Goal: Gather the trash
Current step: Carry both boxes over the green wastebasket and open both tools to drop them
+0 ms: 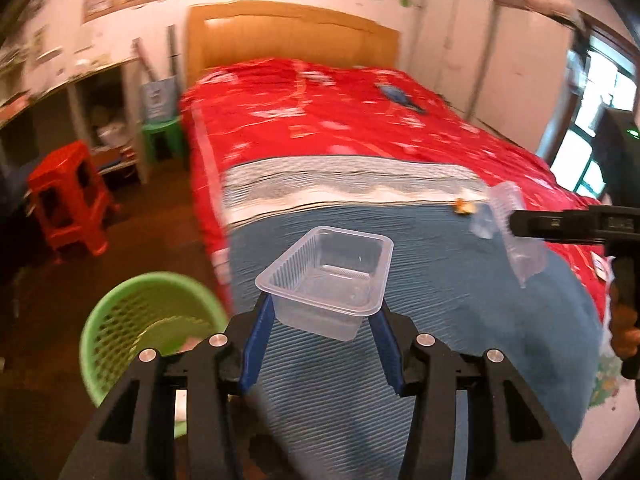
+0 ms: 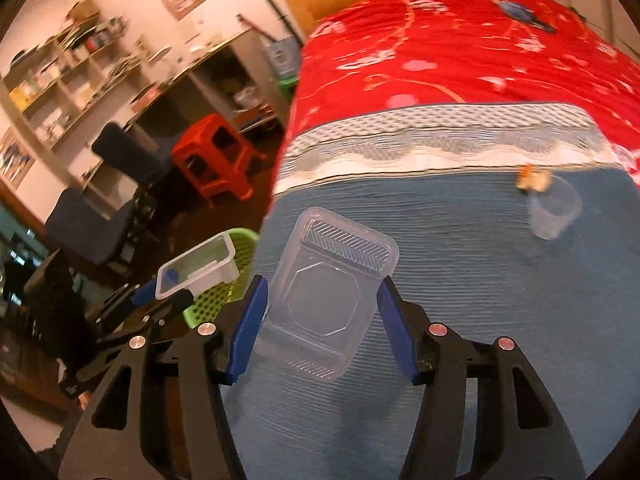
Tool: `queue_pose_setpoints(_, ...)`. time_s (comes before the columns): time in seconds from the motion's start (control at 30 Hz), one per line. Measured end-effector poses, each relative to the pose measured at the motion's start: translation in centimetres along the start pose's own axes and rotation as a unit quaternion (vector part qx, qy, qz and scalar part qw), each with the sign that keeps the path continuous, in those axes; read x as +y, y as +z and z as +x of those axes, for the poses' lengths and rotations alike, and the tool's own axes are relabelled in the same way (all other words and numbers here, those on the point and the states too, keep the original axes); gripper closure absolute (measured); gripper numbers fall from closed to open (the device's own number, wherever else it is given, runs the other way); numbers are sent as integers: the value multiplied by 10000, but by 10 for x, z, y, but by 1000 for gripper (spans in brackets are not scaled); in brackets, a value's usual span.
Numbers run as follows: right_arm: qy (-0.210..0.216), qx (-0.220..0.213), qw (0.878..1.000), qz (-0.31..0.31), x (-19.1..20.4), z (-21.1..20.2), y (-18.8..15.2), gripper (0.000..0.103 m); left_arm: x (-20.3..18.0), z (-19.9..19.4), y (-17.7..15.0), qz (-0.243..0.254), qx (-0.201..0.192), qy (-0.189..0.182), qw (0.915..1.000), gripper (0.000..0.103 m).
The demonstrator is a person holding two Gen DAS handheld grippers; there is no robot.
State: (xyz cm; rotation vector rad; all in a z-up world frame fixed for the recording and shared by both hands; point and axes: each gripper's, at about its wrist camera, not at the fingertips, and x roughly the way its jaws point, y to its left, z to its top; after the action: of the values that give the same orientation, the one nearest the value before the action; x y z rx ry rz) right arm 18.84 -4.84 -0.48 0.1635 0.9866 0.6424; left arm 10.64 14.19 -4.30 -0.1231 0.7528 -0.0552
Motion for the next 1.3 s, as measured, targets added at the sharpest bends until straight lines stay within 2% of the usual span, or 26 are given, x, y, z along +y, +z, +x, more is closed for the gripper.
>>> queue_pose_setpoints(0.3,338,350,9980,-394,61,53,6,46,100,6,-25,-714,289,743,9943,56)
queue_pose_setpoints(0.57,486,631,9953,-549,97,93,6,46,154,36,-53,-1171,786,1010,9848,55)
queue_pose_setpoints(0.63,506,696,9946,-573,104,102,5,46,161,43,-57,-1242,862,1049,9829,55)
queue_pose_setpoints(0.9,627,874,9923,-616,125,129,2,46,185,57,-68,-1492,1007,1154,9769,43)
queue_pose_setpoints(1.3,794,1175,9869,-766,168,180,0,45,212,31,-91,-1997,841,1260,9681,33)
